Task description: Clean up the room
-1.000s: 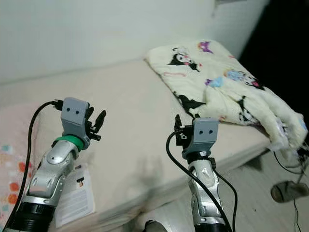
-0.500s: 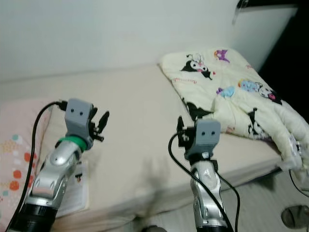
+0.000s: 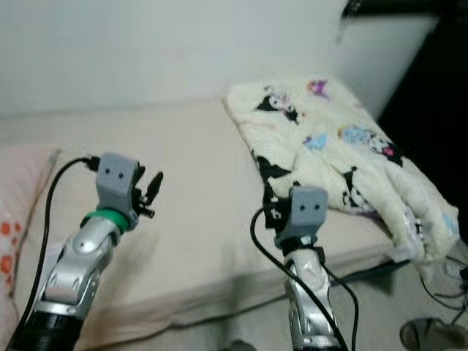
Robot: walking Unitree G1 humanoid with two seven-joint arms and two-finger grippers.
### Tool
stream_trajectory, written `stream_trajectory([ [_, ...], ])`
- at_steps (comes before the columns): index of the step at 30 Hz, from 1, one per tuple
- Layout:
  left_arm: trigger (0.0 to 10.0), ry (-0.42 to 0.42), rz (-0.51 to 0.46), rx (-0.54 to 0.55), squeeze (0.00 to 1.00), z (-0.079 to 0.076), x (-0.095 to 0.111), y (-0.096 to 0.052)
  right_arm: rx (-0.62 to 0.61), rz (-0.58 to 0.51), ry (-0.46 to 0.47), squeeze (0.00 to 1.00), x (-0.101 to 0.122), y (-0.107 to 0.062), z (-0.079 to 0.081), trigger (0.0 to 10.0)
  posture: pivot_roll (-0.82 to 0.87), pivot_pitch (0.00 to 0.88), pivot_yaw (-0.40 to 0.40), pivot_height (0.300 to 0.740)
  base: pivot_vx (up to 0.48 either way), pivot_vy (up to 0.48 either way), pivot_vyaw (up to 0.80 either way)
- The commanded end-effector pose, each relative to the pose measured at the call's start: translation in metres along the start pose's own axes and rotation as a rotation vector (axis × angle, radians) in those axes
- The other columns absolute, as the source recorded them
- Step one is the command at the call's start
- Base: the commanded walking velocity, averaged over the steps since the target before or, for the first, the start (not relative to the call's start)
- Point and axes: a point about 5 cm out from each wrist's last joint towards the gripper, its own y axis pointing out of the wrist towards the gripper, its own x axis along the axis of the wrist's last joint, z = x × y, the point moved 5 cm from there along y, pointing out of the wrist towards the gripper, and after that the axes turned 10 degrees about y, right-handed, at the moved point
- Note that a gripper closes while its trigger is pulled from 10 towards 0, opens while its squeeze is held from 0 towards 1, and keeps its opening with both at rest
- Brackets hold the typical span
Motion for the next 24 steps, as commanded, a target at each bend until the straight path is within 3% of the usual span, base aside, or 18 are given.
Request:
stream_trajectory([
  [1,10.0,0.000,0.010,-0.010,0.00,-0.0025,-0.0021,0.0003,-0.017,0.007,0.007,0.00,-0.0011,-0.0015,-0.0051,10.0,-0.13,0.000,0.079,0.740,0.000,-0.356,0.00],
  [24,10.0,0.002,0.014,-0.012,0.00,-0.0017,-0.0019,0.0014,-0.020,0.013,0.035,0.00,-0.0030,-0.0019,-0.0039,10.0,-0.13,0.000,0.086,0.740,0.000,-0.341,0.00],
])
